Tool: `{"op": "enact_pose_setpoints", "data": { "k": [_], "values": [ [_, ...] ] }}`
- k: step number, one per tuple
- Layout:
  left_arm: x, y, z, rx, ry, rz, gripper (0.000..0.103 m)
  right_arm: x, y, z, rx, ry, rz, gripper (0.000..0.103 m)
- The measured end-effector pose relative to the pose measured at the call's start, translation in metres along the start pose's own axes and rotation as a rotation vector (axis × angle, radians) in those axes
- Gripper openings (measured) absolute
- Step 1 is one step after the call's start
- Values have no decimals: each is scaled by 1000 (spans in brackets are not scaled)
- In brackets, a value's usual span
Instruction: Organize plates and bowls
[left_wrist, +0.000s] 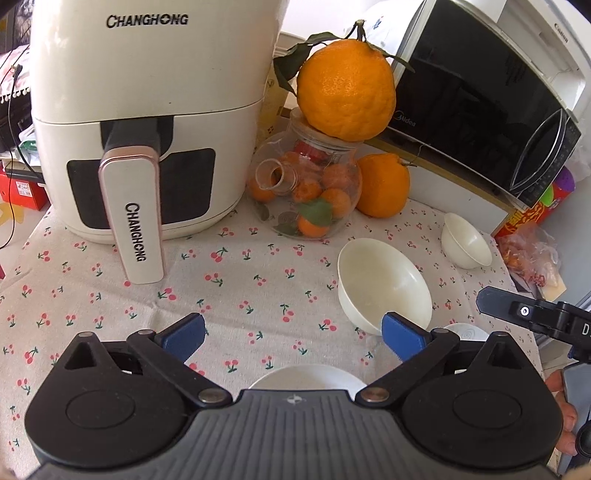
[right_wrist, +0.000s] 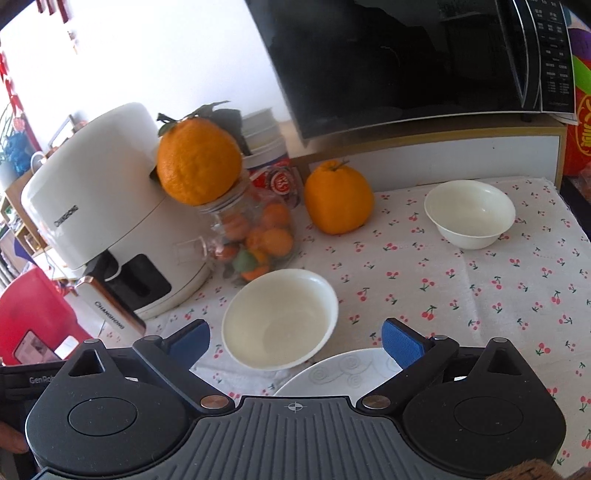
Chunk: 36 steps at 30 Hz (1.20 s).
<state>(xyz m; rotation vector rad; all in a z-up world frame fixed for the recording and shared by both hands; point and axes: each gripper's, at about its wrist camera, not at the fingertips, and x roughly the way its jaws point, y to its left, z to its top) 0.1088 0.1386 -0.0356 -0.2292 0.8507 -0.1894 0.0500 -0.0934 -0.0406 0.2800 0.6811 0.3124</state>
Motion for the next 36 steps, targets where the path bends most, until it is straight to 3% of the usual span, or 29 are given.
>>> {"op": "enact_pose_setpoints", "data": {
  "k": [8,17,26,29,31,36],
  "values": [
    [32,-18,13,-55,25,51,100,34,-24,14,88,35,-39,100],
    [64,-28,19,-135,87,33,79,75,-46,19,236,107,9,100],
    [81,-25,20,-165,134,23,65,89,-55,26,219,138,28,97],
    [81,-23,21,-180,134,11,56,92,-55,28,217,144,35,87],
    [80,-23,22,-184,133,6,50,93,-55,28,218,148,37,74],
    [80,-24,22,-191,131,-13,42,93,-56,27,226,149,50,51]
  ]
}}
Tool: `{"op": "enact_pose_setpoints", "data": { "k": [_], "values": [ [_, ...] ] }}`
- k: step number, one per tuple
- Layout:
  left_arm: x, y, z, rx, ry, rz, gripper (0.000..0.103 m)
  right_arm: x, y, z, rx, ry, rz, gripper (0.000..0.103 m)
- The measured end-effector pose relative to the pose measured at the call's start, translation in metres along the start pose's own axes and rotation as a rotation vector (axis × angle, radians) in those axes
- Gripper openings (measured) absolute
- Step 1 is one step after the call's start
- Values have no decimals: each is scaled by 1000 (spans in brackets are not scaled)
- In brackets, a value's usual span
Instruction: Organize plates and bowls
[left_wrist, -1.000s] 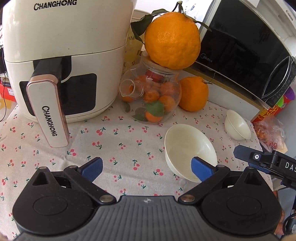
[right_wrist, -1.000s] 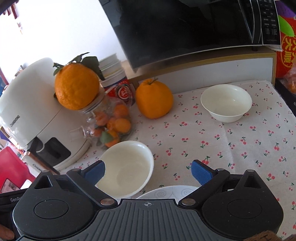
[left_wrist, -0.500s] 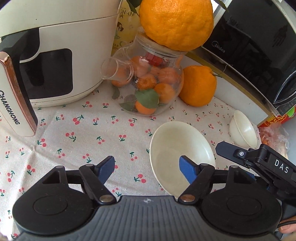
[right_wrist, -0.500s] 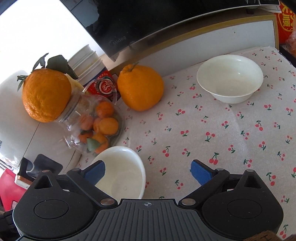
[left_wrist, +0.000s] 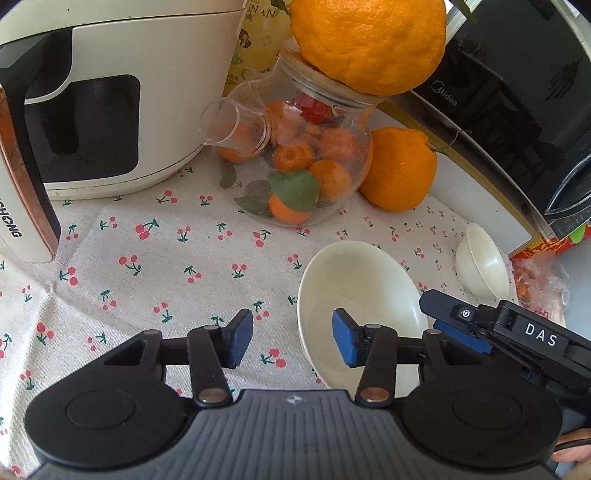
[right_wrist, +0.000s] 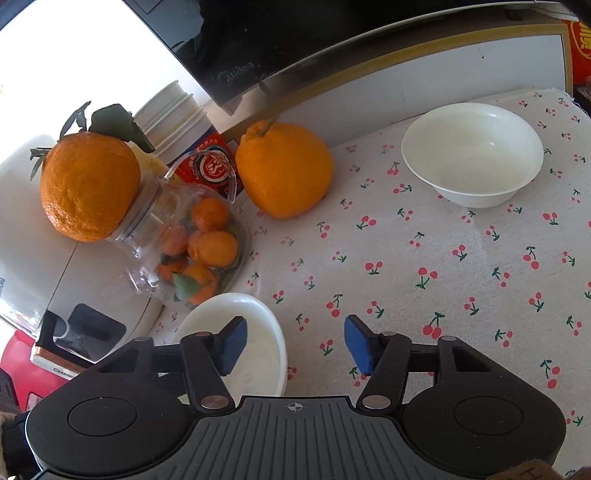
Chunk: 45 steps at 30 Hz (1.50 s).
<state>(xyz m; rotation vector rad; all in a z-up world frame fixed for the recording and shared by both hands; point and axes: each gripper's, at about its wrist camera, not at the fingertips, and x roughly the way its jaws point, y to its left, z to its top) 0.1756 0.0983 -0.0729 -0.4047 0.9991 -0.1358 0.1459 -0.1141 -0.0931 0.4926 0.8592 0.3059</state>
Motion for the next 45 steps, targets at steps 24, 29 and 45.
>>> {"op": "enact_pose_setpoints", "data": {
  "k": [24,29,45],
  "values": [
    [-19,0,-2,-19,-25,-73,16,-11,17,-6,-30,-9,90,34],
    [-42,2,-6,-6,-43,-94,16,-29,28,-5,-42,-22,106,35],
    [-115,24,-30,-1,-85,-73,23,-83,76,-60,-27,31,138,39]
  ]
}}
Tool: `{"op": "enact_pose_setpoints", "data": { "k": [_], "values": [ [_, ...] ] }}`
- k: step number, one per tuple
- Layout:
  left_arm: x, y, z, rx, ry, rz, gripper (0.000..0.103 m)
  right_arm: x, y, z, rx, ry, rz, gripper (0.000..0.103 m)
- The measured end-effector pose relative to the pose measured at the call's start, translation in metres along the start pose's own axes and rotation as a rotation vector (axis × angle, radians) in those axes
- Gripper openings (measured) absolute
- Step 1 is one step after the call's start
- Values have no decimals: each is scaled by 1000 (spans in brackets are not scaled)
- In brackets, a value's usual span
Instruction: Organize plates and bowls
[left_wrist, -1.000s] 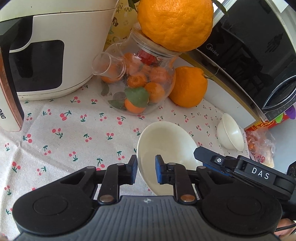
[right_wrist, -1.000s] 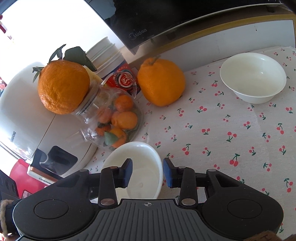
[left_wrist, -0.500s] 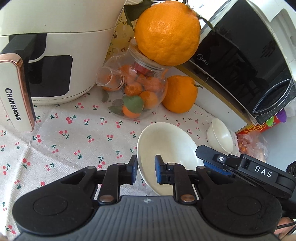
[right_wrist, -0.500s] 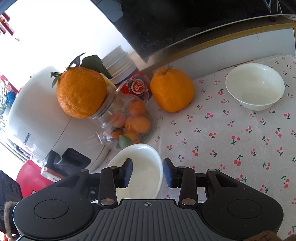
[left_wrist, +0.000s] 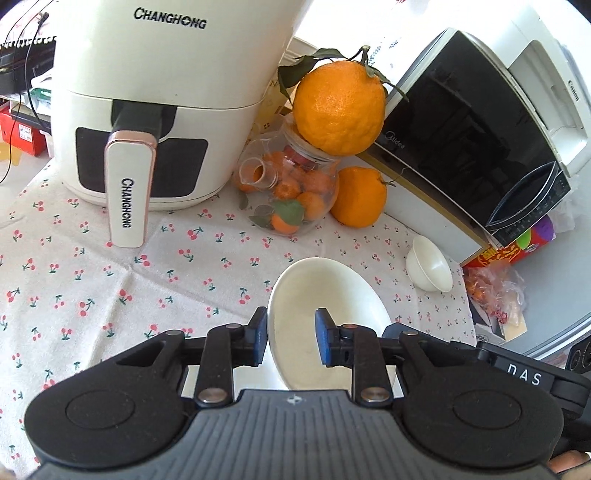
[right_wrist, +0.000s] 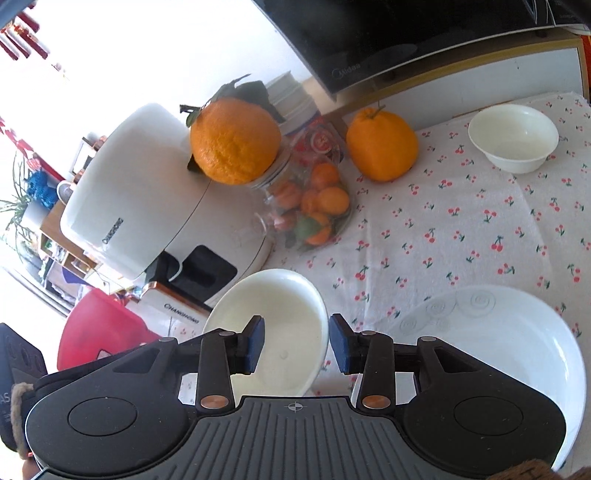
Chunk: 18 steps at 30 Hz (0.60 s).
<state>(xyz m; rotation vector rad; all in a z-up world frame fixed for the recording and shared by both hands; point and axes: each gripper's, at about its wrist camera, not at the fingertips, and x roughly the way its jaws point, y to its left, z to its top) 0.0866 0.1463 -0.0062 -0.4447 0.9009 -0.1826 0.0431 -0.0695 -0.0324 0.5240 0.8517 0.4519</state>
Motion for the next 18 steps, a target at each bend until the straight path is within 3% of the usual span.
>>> {"op": "enact_pose_setpoints", "data": {
  "k": [11,18],
  "values": [
    [-12,21,-23,33,49,80,24,-2,28,-37,-67,76,-5,39],
    [-10,16,-33,150,45,144,27,6,31,-50,-88,114,-35,39]
  ]
}}
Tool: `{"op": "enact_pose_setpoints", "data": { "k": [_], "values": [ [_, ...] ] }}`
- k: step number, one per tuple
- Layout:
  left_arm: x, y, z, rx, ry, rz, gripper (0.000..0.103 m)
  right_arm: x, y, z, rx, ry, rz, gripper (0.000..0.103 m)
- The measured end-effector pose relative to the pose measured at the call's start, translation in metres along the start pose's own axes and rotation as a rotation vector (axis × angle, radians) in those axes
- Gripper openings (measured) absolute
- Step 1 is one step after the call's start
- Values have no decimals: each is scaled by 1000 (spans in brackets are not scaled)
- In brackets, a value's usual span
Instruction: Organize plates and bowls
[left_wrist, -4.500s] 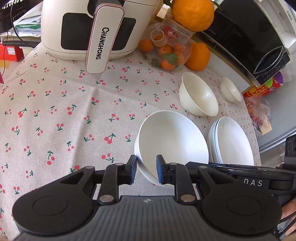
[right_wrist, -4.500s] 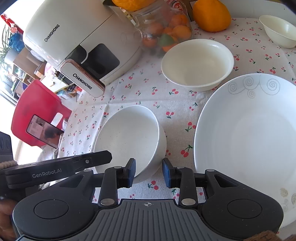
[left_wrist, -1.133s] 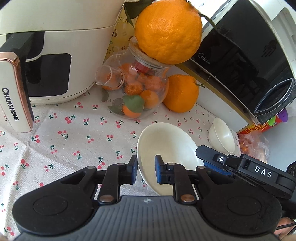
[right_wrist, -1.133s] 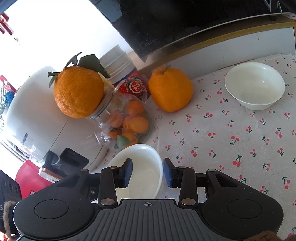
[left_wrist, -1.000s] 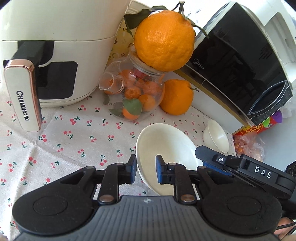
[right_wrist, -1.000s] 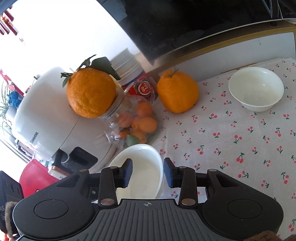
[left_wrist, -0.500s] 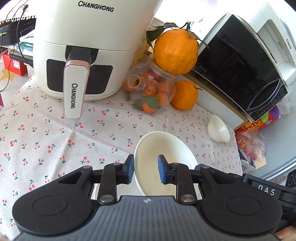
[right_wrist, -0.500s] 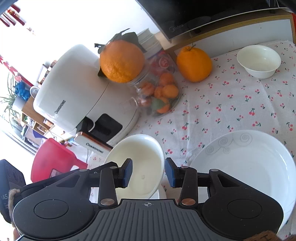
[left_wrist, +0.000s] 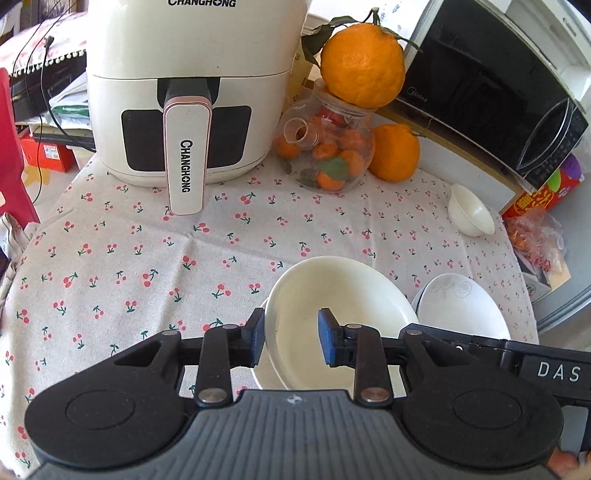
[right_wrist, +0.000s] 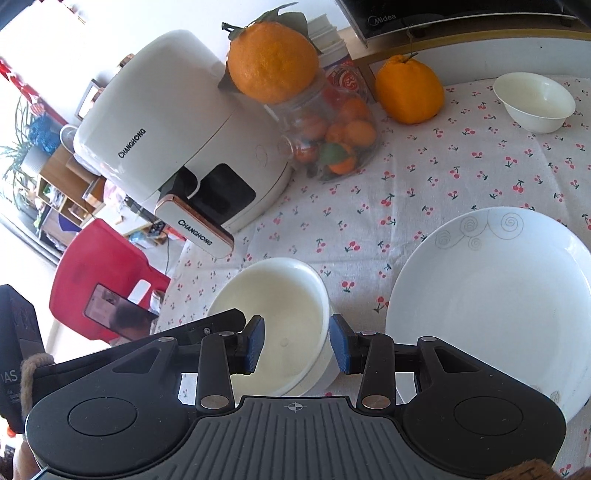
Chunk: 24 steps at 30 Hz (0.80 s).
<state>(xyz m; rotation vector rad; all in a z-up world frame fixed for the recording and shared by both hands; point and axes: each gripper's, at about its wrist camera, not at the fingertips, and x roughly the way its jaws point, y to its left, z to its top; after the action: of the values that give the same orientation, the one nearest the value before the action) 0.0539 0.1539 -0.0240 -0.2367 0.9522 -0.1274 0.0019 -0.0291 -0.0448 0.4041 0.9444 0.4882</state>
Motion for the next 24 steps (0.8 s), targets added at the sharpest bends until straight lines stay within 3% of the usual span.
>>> {"op": "enact_pose_setpoints", "data": {
  "k": [18,21,24],
  "values": [
    [9,3,-2,14,34,22,31,10,2,-4,-19,23,-23,39],
    [10,3,-2,10,31,33,47,11,1,-4,-20,25,-20,40],
    [10,4,-2,4,23,38,56,9,-1,-3,-9,16,-21,56]
  ]
}}
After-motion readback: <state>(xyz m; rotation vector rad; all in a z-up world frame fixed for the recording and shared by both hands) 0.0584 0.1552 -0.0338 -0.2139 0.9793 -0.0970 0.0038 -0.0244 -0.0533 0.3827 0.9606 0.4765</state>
